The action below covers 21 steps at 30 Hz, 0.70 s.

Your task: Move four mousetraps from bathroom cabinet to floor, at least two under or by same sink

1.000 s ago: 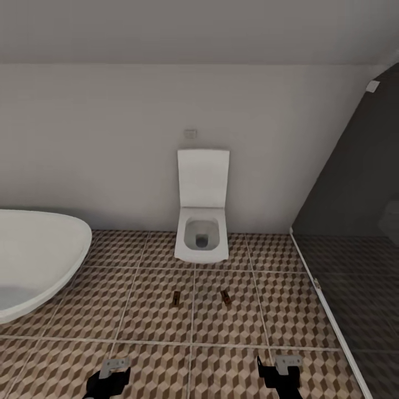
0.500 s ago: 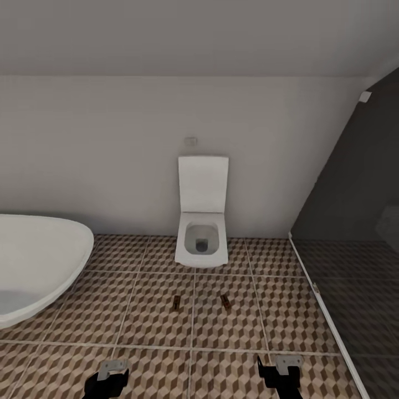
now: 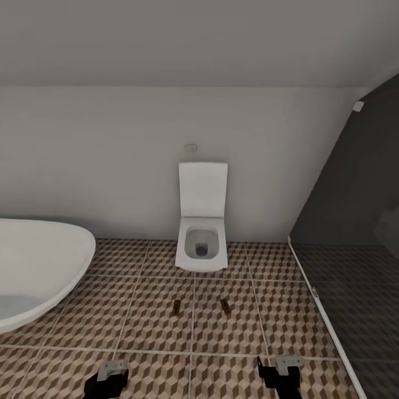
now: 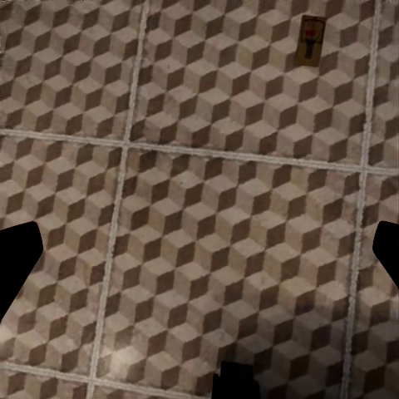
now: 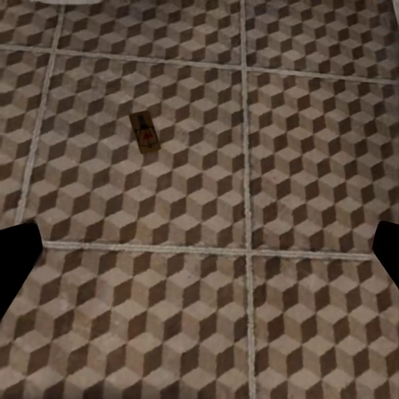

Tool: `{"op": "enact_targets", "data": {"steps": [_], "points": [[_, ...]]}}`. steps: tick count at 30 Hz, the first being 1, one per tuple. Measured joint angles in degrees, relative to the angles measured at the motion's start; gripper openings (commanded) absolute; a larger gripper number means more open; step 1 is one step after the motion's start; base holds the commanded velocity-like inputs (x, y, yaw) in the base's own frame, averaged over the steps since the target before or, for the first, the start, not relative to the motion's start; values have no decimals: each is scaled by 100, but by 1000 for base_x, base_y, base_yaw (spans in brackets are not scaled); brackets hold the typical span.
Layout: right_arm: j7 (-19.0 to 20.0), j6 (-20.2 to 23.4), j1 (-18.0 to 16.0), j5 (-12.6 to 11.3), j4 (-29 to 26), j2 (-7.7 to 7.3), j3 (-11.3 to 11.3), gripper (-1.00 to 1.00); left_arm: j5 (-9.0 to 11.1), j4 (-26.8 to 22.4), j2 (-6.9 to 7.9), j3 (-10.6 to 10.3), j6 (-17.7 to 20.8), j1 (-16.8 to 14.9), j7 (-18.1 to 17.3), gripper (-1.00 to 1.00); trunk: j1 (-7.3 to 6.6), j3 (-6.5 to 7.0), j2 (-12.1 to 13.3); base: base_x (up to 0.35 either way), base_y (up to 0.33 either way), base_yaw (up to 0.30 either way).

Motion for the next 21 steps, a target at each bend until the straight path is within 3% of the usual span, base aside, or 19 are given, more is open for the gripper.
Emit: {"op": "enact_targets", "data": {"steps": [21], "points": [[0,2,2,0,0,7,2,100,1,1,0,0,3,29,8,100,-462,569,844,0,0,0]]}}
